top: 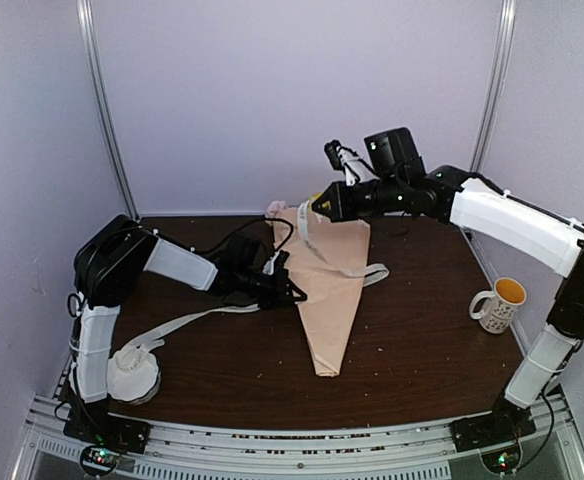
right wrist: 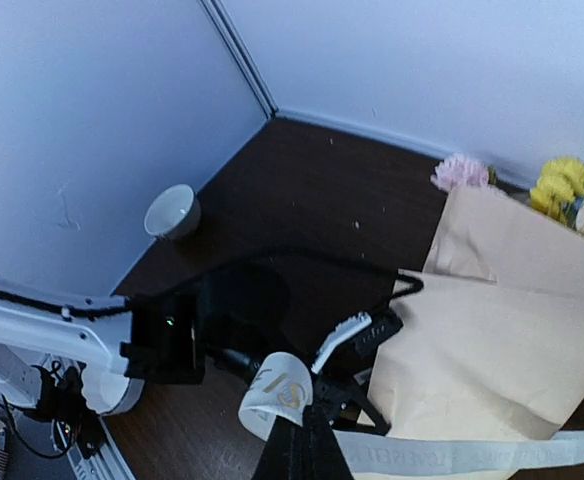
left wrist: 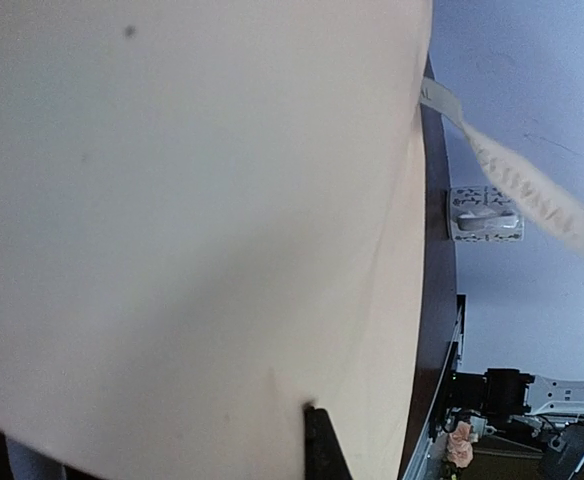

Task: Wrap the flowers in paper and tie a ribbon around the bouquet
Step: Place the folded bouquet with the ribbon.

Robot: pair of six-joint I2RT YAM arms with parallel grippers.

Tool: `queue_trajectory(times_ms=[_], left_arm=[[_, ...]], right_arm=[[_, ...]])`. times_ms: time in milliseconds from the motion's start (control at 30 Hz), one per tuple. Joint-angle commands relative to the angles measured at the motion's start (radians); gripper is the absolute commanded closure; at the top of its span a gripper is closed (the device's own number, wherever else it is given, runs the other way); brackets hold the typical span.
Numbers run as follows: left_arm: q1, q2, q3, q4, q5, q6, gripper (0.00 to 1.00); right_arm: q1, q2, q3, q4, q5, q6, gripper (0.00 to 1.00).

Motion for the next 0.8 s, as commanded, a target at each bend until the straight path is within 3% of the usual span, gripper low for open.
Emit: queue_trajectory(times_ms=[0,133,333,467,600,767], left_arm=[[-0.005,0.019,0.003,0.014,-0.006,0.021,1.0],[-0.005,0.022,0.002,-0.002,-0.014,0.021,1.0],[-0.005,-0.001,0.008,-0.017,-0.001,0.025,0.92],[-0.005,-0.06,0.027,-0.12,-0.044,0.089,0.77],[-0.005,-0.137,0.074,-0.301,-0.116,0.209,0.54],[0.003,-0.242,0.127,-0.591,-0.237,0.407,0.41]], right_arm=[[-0.033,0.006,-0.255,0.201,-0.082,0.121,1.0],[-0.033,0.125,-0.333,0.218,-0.091,0.17,1.0],[-0.043,0.329,-0.245,0.081,-0.031,0.19,1.0],[-0.059,0.386,-0.245,0.053,0.009,0.218,1.0],[-0.067,0.415,-0.264,0.055,0.004,0.23,1.0],[-0.065,0.415,-0.286,0.08,-0.014,0.238,1.0]])
